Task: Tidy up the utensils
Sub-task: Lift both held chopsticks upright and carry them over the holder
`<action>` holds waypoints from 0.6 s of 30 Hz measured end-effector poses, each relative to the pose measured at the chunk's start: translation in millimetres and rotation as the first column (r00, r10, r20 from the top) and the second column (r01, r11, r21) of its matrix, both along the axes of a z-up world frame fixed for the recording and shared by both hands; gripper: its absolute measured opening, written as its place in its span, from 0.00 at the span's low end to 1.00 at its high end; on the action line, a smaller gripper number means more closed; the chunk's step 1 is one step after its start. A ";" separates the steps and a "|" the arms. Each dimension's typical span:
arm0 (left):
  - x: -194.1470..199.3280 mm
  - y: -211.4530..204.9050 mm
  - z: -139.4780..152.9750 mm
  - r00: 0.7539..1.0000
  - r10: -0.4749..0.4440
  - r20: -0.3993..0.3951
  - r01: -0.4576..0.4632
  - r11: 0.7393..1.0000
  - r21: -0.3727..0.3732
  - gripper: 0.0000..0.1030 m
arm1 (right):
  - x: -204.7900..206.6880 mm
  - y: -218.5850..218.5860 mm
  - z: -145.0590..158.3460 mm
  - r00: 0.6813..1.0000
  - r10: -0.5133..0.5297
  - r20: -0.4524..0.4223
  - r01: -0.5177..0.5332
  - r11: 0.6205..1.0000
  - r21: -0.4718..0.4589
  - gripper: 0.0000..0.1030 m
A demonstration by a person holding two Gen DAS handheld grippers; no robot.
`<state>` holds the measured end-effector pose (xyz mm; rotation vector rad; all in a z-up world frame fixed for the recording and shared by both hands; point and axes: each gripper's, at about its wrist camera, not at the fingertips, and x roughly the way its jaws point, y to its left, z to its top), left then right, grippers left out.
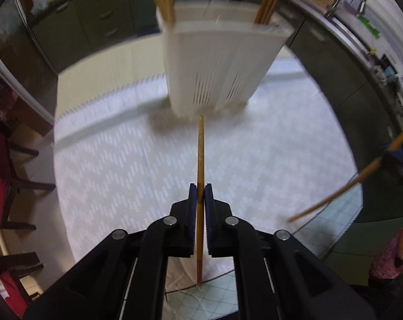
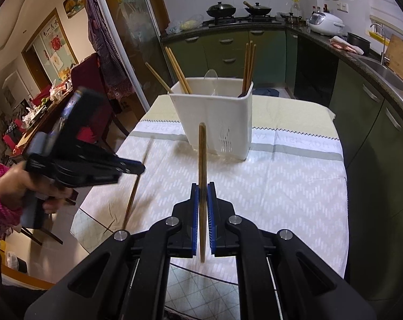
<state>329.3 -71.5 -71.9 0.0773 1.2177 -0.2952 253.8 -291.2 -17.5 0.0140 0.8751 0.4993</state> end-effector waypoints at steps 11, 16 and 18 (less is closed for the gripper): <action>-14.7 -10.3 67.1 0.993 -0.022 0.113 0.027 0.999 -0.041 0.06 | -4.2 1.0 24.0 0.999 0.007 0.049 -0.007 1.000 0.007 0.07; -12.4 -14.8 101.8 0.984 -0.021 0.175 0.033 0.997 -0.064 0.06 | -4.4 -0.1 34.1 0.997 0.010 0.071 -0.010 1.000 0.006 0.07; -9.5 -15.7 120.5 0.978 -0.019 0.207 0.033 0.997 -0.069 0.06 | -4.0 -1.0 36.7 0.997 0.006 0.074 -0.006 1.000 0.005 0.07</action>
